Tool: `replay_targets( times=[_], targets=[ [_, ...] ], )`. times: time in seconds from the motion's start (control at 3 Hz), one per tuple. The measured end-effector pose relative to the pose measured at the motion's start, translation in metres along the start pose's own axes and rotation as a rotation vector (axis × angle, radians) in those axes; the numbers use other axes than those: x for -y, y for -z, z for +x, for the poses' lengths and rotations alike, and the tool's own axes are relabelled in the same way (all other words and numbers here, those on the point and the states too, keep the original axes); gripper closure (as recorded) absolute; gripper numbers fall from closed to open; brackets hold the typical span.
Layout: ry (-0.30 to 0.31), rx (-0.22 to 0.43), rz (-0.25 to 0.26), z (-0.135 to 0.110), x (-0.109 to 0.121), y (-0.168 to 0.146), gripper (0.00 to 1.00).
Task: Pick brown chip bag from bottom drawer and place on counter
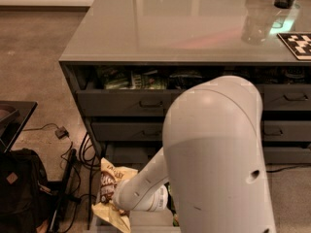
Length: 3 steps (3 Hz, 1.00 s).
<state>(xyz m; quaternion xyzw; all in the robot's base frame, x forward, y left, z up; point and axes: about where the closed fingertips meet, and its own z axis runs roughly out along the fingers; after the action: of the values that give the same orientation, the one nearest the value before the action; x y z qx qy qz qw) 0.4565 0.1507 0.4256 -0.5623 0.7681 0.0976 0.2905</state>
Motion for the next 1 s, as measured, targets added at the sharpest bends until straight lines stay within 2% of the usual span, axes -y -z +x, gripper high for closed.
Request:
replay_targets(
  times=[0.33, 0.67, 1.0],
  targets=[
    [-0.05, 0.034, -0.031, 0.003, 0.009, 0.002, 1.0],
    [-0.091, 0.144, -0.183, -0.017, -0.018, -0.014, 1.0],
    [-0.019, 0.35, -0.286, -0.071, -0.027, -0.015, 1.0]
  ],
)
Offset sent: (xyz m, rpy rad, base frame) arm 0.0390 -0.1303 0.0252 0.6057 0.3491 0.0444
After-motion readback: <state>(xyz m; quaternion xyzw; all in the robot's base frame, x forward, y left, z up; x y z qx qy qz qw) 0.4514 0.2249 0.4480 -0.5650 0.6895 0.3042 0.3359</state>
